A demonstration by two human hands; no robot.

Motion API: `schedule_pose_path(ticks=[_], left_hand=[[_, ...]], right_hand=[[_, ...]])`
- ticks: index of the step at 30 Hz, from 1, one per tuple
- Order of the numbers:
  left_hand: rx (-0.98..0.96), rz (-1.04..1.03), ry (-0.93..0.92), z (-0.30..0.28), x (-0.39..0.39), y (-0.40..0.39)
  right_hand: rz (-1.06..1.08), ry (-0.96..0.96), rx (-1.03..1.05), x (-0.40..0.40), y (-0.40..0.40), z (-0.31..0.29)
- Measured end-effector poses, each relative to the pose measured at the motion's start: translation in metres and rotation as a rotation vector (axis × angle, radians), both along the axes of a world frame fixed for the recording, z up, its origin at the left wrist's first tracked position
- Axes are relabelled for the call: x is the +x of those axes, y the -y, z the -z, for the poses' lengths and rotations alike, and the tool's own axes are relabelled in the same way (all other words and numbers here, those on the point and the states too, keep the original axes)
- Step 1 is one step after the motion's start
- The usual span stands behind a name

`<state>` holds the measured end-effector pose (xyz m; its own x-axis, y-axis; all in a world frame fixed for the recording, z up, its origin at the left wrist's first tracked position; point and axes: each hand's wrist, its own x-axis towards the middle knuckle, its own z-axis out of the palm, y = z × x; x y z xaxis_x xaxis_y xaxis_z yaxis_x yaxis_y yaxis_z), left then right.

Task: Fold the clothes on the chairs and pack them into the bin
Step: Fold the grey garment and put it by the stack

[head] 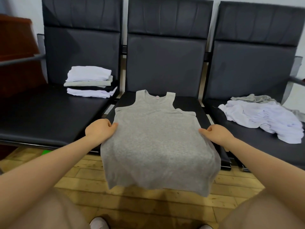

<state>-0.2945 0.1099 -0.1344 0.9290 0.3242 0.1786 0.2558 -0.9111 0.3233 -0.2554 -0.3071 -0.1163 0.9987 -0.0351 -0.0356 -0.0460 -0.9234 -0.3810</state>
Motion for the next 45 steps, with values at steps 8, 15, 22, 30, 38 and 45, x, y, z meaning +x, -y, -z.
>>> schedule_pose_path(ticks=[8,15,22,30,38,45], left_hand=[[0.017,0.032,0.036,0.006,0.027,0.011],[0.084,0.046,0.094,0.012,0.055,0.012],[-0.140,0.108,0.228,-0.008,0.106,0.016],[-0.269,0.234,0.011,-0.030,0.208,0.035],[-0.324,0.129,0.010,0.002,0.315,0.034],[-0.108,-0.025,-0.007,0.013,0.369,0.036]], right_hand=[[0.130,-0.008,-0.022,0.029,-0.010,0.005],[0.147,0.084,-0.149,0.057,-0.019,0.009],[0.020,0.437,0.297,0.109,-0.049,-0.013],[0.053,0.256,0.289,0.201,-0.088,-0.016],[0.150,0.150,0.204,0.293,-0.110,0.015],[0.092,0.296,0.157,0.332,-0.118,0.036]])
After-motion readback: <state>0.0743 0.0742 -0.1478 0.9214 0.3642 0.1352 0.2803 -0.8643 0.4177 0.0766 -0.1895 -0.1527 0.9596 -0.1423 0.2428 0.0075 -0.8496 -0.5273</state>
